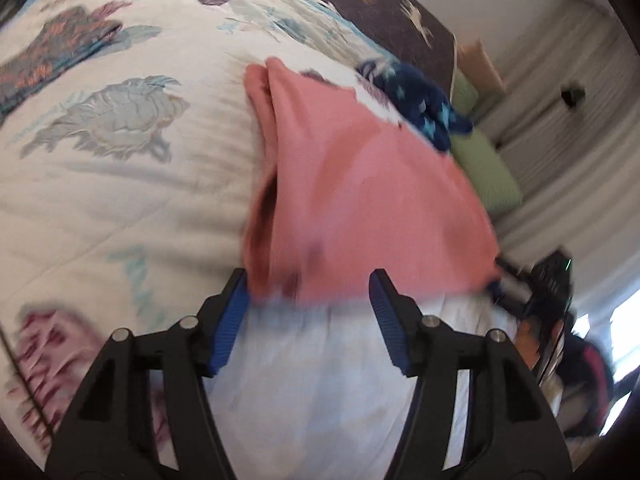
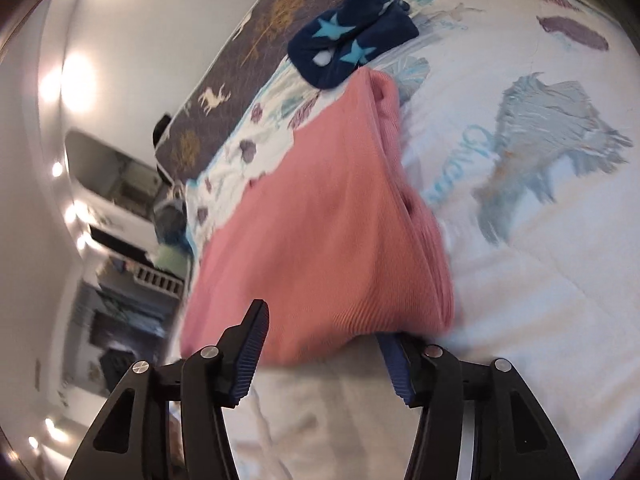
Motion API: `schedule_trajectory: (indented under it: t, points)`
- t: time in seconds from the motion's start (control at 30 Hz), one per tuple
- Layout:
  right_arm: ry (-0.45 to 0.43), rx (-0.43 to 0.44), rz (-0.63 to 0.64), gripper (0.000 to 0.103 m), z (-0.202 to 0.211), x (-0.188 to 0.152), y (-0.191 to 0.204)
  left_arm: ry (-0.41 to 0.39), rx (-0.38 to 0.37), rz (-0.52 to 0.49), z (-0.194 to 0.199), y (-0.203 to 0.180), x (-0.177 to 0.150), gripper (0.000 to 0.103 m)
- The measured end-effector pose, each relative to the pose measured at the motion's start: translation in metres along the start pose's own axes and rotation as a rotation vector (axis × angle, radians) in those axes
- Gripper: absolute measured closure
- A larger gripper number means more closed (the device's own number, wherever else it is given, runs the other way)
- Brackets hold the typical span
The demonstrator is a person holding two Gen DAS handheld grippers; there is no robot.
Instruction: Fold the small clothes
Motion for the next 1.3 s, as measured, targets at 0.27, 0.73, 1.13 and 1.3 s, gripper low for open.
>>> schedule_trajectory:
  t: [0.27, 0.73, 1.13, 1.3]
  points:
    - [-0.064, -0.097, 0.036, 0.098, 0.016, 0.006, 0.011, -0.023, -0.079, -0.008, 0.027, -0.006, 0.006, 0.096]
    - [0.034, -0.251, 0.098, 0.098, 0.106, -0.114, 0.013, 0.174, 0.050, -0.177, 0.070, -0.008, -0.105, 0.094]
    - [-0.308, -0.604, 0.322, 0.048, 0.159, -0.058, 0.027, -0.133, 0.118, -0.267, 0.086, -0.030, -0.027, 0.051]
    - [-0.282, -0.484, 0.299, 0.048, 0.126, -0.010, 0.027, -0.141, 0.125, -0.335, 0.055, -0.045, -0.005, 0.041]
Point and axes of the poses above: each gripper's, at about its wrist camera, not at the fingertips, and z roughly against the way its jaws point, y to its left, x to its top, the point moved 7 cm from there along -z, roughly the way its jaws point, and after that the axes turned 6 degrees about z, right-handed, at the moved point
